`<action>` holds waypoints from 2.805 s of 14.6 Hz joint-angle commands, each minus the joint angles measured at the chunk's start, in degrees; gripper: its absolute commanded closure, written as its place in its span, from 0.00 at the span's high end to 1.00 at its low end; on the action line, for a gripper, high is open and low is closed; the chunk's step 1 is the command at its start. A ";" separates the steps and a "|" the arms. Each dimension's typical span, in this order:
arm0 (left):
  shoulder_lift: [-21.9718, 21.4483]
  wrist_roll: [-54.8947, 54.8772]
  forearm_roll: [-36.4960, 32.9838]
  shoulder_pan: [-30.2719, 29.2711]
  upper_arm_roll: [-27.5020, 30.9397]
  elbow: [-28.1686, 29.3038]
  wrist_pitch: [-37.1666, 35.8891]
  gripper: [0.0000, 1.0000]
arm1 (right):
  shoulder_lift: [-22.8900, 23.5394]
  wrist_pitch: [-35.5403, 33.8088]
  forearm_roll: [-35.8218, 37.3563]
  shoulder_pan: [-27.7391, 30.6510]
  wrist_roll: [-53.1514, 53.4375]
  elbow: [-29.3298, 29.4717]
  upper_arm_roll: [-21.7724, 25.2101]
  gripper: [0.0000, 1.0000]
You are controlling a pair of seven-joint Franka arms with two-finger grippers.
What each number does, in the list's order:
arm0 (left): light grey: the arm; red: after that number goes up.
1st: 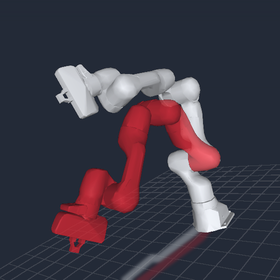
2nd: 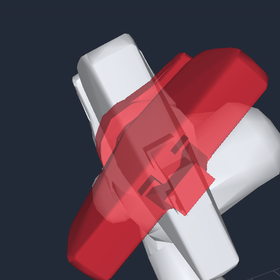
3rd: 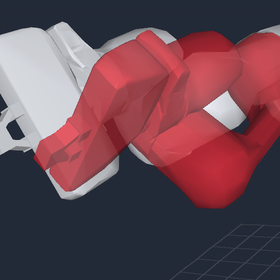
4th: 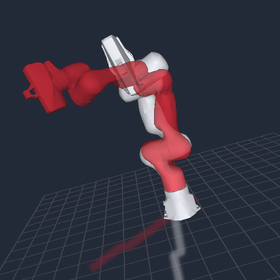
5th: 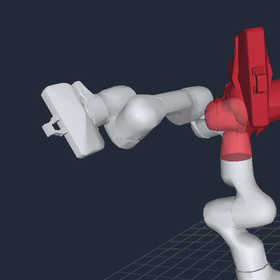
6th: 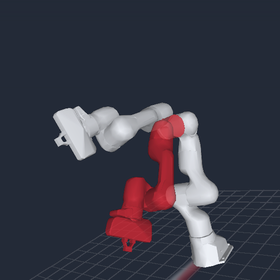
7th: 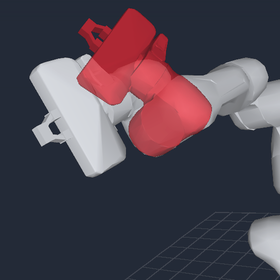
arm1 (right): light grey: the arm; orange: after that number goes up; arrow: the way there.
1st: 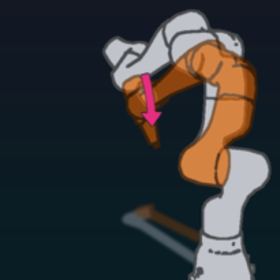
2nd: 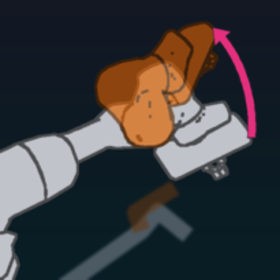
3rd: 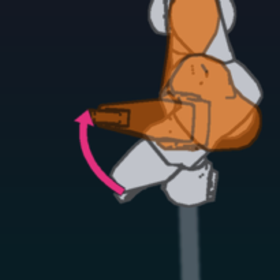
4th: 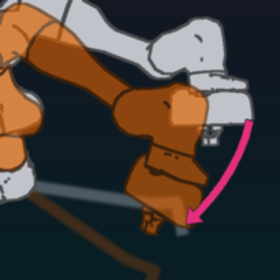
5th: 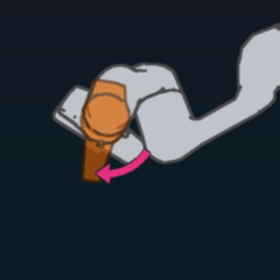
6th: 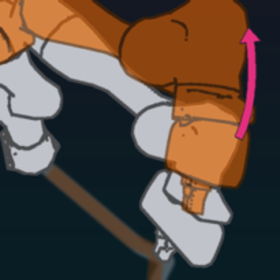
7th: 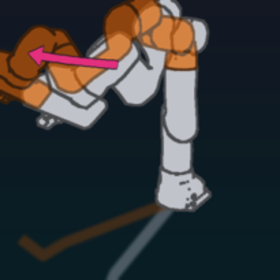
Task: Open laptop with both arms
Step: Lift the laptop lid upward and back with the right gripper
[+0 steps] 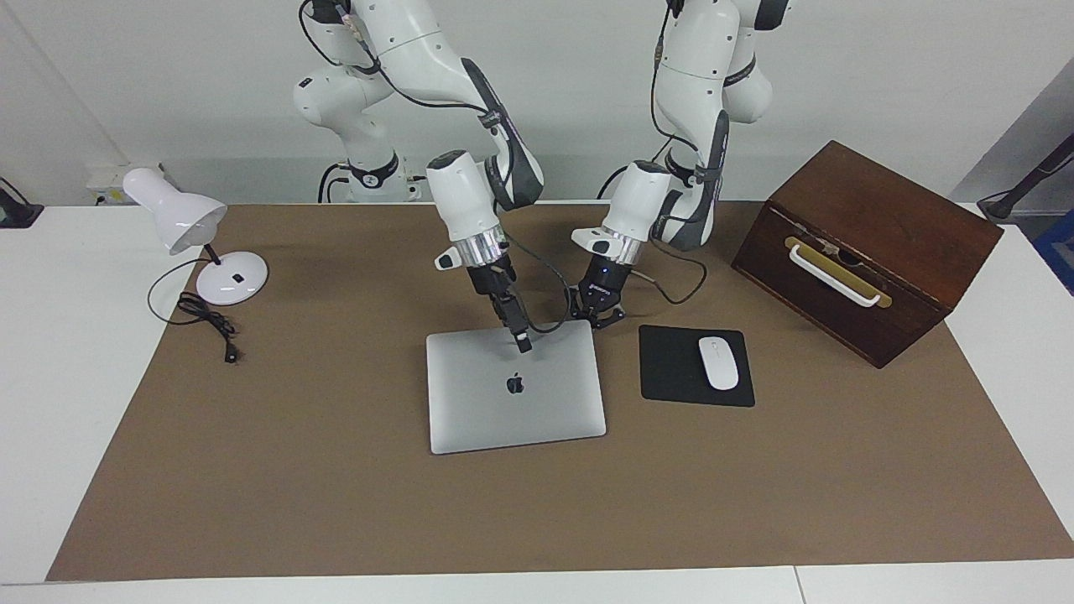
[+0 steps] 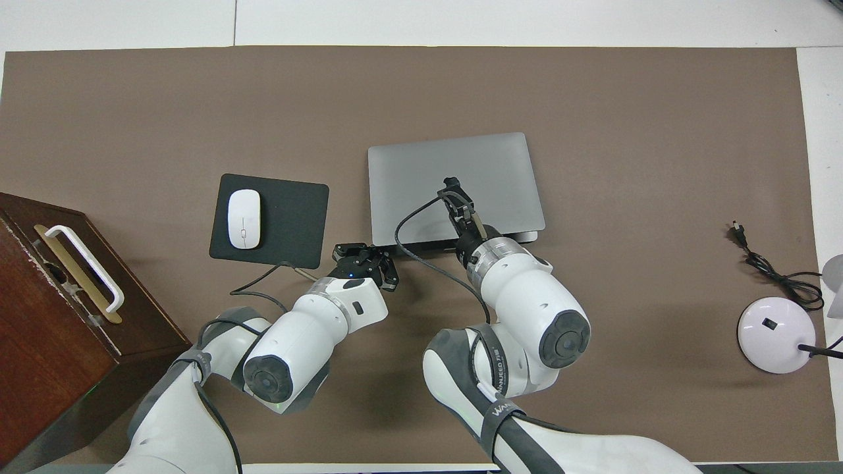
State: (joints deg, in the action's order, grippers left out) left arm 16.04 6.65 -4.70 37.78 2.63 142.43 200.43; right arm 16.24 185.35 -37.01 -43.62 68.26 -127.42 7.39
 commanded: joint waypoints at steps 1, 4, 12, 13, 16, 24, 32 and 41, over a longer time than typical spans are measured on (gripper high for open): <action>4.70 0.03 -1.81 -1.66 0.36 -2.34 0.48 0.00 | -0.15 -2.71 -1.22 0.73 -3.31 3.57 1.48 1.00; 4.70 0.03 -1.81 -1.66 0.36 -2.42 0.48 0.00 | 0.02 -5.95 -0.61 1.51 -3.31 6.73 2.37 1.00; 4.70 0.03 -1.81 -1.83 0.36 -2.42 0.48 0.00 | 0.20 -23.61 2.99 2.13 -2.78 17.28 8.25 1.00; 4.70 0.03 -1.81 -1.83 0.36 -2.42 0.48 0.00 | 0.20 -26.07 4.04 2.13 -2.43 18.68 9.22 1.00; 4.70 0.03 -1.81 -1.83 0.27 -2.42 0.48 0.00 | 0.46 -32.67 5.02 2.48 -2.17 23.16 11.15 1.00; 4.70 0.12 -1.81 -1.83 0.27 -2.42 0.48 0.00 | 6.17 -39.89 9.06 5.12 1.00 34.86 11.51 1.00; 4.70 0.12 -1.81 -1.83 0.27 -2.42 0.48 0.00 | 11.80 -39.98 8.98 5.38 4.25 41.72 11.51 1.00; 4.70 0.12 -1.89 -1.83 0.36 -2.42 0.48 0.00 | 13.47 -41.56 8.98 6.70 4.25 44.45 11.33 1.00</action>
State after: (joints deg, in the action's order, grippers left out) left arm 16.08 6.65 -5.00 37.72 2.66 142.41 200.48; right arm 27.80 144.89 -29.30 -37.91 70.97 -85.91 18.84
